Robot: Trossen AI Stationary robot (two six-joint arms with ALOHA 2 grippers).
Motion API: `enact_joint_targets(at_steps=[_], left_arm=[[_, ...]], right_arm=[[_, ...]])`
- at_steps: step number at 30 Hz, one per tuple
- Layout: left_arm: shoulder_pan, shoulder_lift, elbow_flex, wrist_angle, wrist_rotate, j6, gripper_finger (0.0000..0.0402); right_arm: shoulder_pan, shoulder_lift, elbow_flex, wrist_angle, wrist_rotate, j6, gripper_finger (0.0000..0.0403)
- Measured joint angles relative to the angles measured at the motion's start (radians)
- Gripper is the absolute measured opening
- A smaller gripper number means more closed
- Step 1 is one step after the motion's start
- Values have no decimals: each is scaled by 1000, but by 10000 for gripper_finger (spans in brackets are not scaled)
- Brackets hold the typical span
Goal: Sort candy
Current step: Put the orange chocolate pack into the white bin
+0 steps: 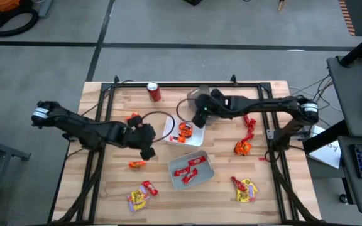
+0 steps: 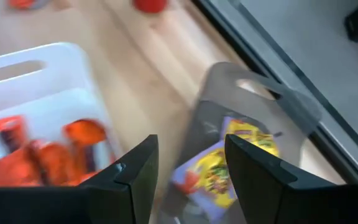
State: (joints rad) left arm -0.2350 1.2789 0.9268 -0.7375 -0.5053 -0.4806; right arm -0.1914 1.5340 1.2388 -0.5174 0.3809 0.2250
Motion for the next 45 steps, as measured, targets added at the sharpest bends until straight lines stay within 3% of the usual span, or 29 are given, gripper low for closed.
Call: enact_joint_targets(at_steps=[5,11,17,23,29,33,39,45], left_arm=[[161,-1,-91,-7,109,1,67],[387,-2,-163,69,112,19,40],[557,16,-209,144,145,-54,58],[565,87,-230,136,91,-174,126],[564,172,-217,142,69,-191,206],[566,226,-215,139,68,-194,238],[565,285,-211,145,54,-190,231],[557,297,-204,151,51,-183,167]], right_arm=[[84,-25,-1,-24,1,5,177],[149,-28,-5,-12,11,61,178],[185,-27,-13,30,11,64,178],[194,-27,-13,44,12,65,178],[194,-26,-13,83,12,63,178],[194,-26,-13,82,12,64,178],[194,-26,-13,82,13,64,178],[194,-26,-15,84,12,64,178]])
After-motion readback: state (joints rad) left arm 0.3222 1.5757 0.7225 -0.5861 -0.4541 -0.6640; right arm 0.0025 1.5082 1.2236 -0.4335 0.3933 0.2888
